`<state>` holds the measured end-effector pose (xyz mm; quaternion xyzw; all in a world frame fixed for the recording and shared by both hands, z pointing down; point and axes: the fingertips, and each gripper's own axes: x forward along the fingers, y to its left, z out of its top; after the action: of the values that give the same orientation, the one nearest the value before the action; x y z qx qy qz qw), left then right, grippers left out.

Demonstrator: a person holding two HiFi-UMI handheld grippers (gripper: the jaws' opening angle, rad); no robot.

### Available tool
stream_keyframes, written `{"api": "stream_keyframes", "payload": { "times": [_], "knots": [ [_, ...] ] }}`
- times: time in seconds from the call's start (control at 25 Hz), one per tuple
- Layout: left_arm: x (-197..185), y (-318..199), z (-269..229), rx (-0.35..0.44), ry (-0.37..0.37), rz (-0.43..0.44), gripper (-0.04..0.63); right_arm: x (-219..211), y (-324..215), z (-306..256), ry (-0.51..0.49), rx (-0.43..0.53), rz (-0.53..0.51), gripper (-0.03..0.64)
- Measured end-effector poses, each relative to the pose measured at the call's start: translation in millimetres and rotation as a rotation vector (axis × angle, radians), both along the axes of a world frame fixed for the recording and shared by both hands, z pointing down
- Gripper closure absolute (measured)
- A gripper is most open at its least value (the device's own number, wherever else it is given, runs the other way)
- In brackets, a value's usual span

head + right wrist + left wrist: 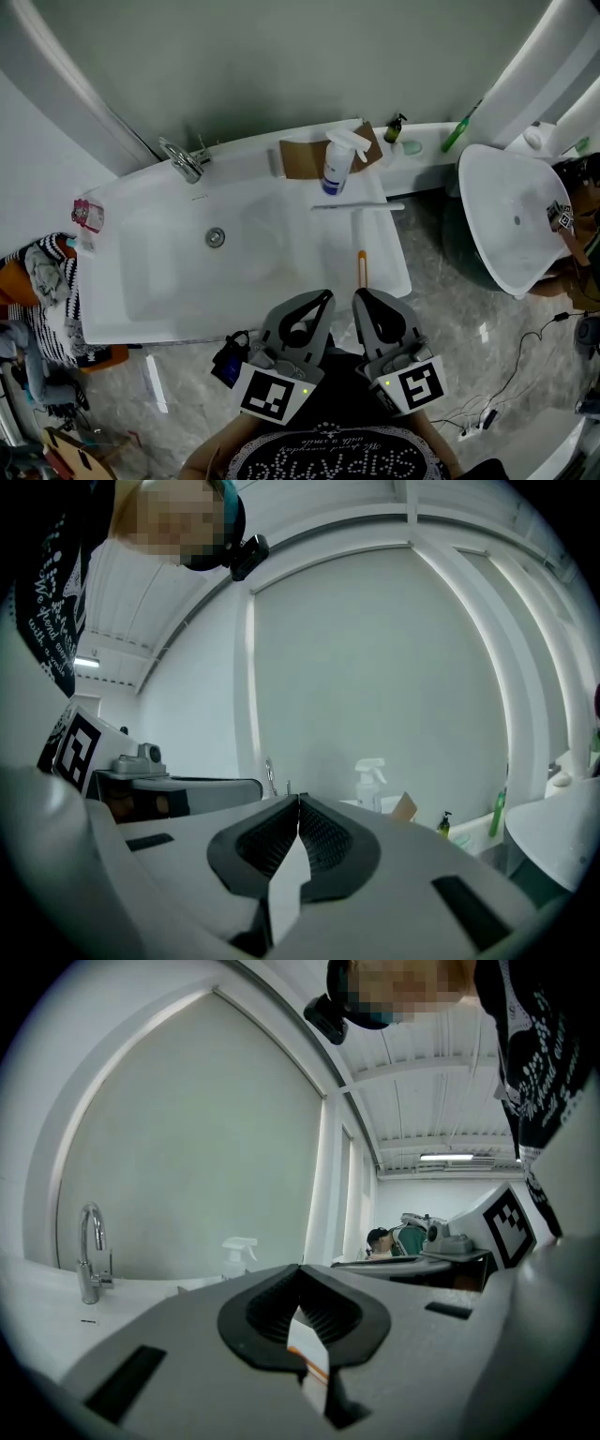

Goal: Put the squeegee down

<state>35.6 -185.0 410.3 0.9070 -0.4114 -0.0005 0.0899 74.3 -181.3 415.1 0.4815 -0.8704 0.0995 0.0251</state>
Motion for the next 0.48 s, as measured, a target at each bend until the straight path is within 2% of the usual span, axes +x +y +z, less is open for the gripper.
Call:
{"api": "stream_keyframes", "payload": {
  "times": [0.48],
  "knots": [
    [-8.1, 6.2, 2.5, -0.024, 0.014, -0.025, 0.591, -3.1, 8.4, 0.9, 0.013, -0.003, -0.006, 0.598]
  ]
}}
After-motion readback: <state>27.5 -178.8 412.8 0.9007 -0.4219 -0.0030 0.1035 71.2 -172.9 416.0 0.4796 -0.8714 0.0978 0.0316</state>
